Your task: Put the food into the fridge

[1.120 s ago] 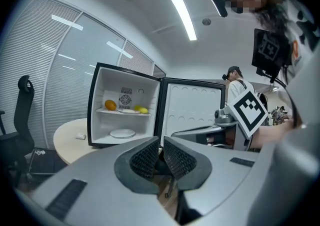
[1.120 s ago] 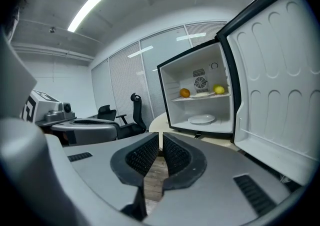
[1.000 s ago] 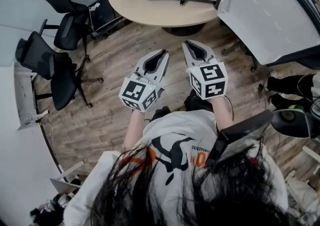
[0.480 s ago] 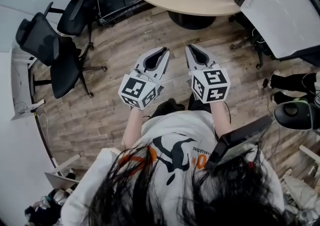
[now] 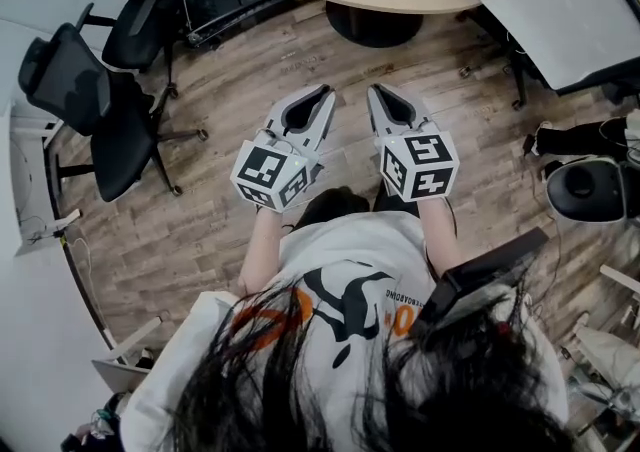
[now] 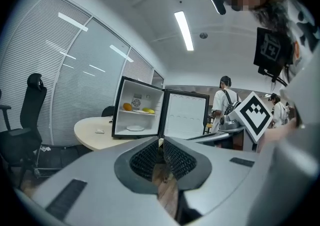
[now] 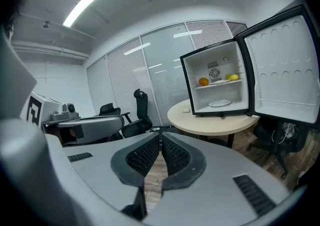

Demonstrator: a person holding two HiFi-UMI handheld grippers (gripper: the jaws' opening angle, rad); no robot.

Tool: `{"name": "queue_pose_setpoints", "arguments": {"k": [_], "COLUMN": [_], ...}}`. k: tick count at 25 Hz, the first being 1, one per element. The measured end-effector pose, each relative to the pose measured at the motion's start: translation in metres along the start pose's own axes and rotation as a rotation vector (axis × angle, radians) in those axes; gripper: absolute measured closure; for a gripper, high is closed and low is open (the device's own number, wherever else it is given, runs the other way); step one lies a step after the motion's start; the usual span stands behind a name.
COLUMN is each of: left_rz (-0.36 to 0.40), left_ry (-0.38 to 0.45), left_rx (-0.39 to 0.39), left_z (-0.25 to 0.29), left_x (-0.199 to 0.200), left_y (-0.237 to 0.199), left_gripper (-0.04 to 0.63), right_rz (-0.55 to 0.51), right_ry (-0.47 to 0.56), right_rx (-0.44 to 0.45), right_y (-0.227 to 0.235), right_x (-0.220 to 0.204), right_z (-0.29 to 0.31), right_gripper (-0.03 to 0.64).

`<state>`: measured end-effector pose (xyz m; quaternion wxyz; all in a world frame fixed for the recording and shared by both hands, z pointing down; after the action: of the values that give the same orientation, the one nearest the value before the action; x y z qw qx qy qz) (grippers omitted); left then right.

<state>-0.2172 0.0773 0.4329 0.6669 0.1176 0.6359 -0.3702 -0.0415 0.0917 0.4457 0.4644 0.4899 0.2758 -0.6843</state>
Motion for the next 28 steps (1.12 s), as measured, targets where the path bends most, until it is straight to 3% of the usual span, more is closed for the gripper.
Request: {"name": "queue_pose_setpoints", "arguments": {"k": [9, 28], "left_rz": [0.012, 0.010], "left_ry": [0.008, 0.024], "left_rx": [-0.034, -0.015], "left_z": [-0.0069, -0.0005], "left_x": [-0.0033, 0.0003], "left_y": [0.0055, 0.0011], "left_gripper": [0.571, 0.571], "right_rz": [-0.014, -0.039], "right_ry": [0.000, -0.029], "right_rx": [-0.026, -0.005], "right_y": [-0.0054, 0.0015], "right_x": [-0.0025, -0.0015], "right_z": [-0.0081, 0.0010], "right_gripper": [0.591, 0.592]}}
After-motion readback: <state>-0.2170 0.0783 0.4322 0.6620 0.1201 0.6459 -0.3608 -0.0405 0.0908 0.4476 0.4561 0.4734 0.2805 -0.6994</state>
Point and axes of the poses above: the fingertips, and each gripper's own axes: z forward along the fingers, y to its right, x out of its top, the point moved 9 cm from there along -z, backward along the fingers, and after that the axes turned 10 degrees about -z, right-handed, at the moved point
